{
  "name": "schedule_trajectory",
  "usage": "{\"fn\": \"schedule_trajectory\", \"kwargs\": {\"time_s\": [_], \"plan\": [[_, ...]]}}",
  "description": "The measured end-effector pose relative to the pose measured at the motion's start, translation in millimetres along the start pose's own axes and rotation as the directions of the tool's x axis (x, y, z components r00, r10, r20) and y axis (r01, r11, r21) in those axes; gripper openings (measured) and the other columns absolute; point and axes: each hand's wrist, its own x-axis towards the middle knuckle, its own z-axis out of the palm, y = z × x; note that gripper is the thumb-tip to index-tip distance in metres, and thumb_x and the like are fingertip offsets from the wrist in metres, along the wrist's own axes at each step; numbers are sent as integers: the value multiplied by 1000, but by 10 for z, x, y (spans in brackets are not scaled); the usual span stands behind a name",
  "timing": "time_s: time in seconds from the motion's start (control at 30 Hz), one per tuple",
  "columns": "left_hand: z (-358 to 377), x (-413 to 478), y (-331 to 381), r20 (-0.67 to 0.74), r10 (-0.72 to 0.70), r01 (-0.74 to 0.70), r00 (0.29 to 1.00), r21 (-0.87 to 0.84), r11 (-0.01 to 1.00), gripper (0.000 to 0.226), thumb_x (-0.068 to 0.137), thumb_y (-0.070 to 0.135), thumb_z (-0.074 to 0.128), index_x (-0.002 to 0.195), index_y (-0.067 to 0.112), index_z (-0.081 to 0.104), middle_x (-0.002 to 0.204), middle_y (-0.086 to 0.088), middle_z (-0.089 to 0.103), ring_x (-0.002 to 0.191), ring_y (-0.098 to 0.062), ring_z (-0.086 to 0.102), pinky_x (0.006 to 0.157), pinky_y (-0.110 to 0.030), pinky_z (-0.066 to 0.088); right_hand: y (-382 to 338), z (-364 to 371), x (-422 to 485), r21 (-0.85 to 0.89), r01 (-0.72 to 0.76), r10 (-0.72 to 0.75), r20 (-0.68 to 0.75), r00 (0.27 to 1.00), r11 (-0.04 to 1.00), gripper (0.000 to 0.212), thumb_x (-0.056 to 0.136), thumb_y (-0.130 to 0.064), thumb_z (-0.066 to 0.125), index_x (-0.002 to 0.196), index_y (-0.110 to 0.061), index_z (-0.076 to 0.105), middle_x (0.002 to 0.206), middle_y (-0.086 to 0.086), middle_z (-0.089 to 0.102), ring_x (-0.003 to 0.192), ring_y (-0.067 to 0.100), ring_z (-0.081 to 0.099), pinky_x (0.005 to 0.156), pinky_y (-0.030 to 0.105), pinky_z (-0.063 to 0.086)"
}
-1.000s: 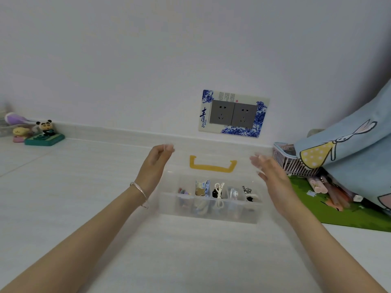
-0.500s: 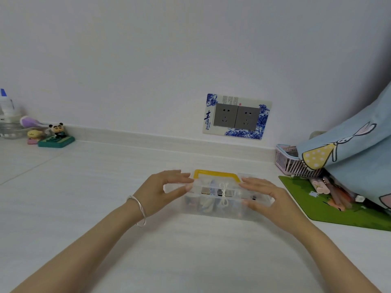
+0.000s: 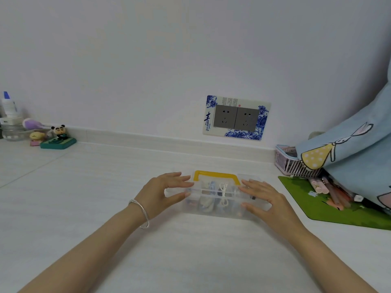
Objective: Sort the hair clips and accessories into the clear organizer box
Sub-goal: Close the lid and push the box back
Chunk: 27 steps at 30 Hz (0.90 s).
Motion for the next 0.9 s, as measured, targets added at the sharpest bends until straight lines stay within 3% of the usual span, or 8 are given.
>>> {"fn": "schedule_trajectory", "kwargs": {"time_s": [0.1, 0.17, 0.27, 0.4, 0.5, 0.57, 0.73, 0.9], "plan": [[7, 6, -14, -10, 27, -27, 1000, 59, 998, 39, 71, 50, 67, 109, 47, 60, 120, 28, 53, 124, 1, 43, 103, -24, 36, 24, 11, -7, -48, 22, -23, -24, 999, 999, 39, 77, -57, 63, 115, -57, 54, 130, -39, 46, 130, -11, 35, 115, 18, 14], [24, 35, -26, -22, 37, -34, 999, 112, 993, 45, 68, 59, 57, 111, 44, 60, 119, 27, 53, 122, -1, 45, 100, -26, 39, 43, 24, 2, -136, 47, -54, -49, 997, 990, 41, 77, -60, 58, 117, -51, 56, 131, -34, 47, 129, -11, 35, 116, 20, 13], [83, 161, -49, -9, 30, -29, 999, 164, 986, 51, 68, 61, 53, 113, 39, 61, 120, 24, 53, 120, -4, 47, 99, -30, 42, 87, 32, 52, -259, 73, -98, -87, 991, 963, 42, 80, -52, 55, 120, -40, 58, 128, -24, 51, 126, -6, 38, 115, 24, 13], [238, 497, -80, 30, -5, -2, 1000, 211, 978, 40, 76, 43, 67, 114, 31, 62, 127, 10, 59, 124, -14, 49, 101, -33, 40, 281, -56, 166, -452, 88, -155, -114, 981, 888, 39, 83, -46, 50, 116, -31, 64, 118, -12, 64, 112, 1, 46, 109, 30, 16], [447, 795, -102, 35, -37, 28, 999, 218, 976, 38, 78, 41, 66, 115, 32, 62, 130, 9, 57, 127, -14, 46, 102, -31, 36, 502, -173, 274, -568, 39, -115, -97, 989, 822, 37, 77, -34, 61, 114, -26, 65, 111, -3, 70, 104, 13, 61, 105, 35, 20], [597, 980, -138, 20, -69, 64, 997, 209, 976, 38, 79, 42, 65, 115, 32, 62, 131, 8, 56, 129, -13, 43, 102, -29, 33, 628, -238, 318, -638, 8, -66, -68, 995, 770, 39, 81, -37, 55, 117, -25, 63, 114, -2, 69, 104, 19, 65, 106, 36, 18], [925, 1458, -242, 6, -95, 92, 996, 166, 982, 37, 79, 37, 65, 115, 26, 63, 132, 3, 56, 130, -15, 42, 105, -31, 32, 1051, -304, 346, -699, -79, 92, -19, 996, 711, 61, 93, -57, 18, 144, -25, 28, 149, -3, 37, 138, 18, 32, 113, 33, -2], [1235, 1898, -307, 9, -112, 109, 994, 164, 981, 38, 81, 37, 63, 117, 26, 61, 134, 4, 54, 132, -14, 40, 105, -30, 29, 1497, -394, 564, -742, -140, 150, -54, 987, 656, 72, 88, -65, -3, 147, -28, 17, 154, -4, 26, 144, 21, 14, 112, 32, -15]]}}
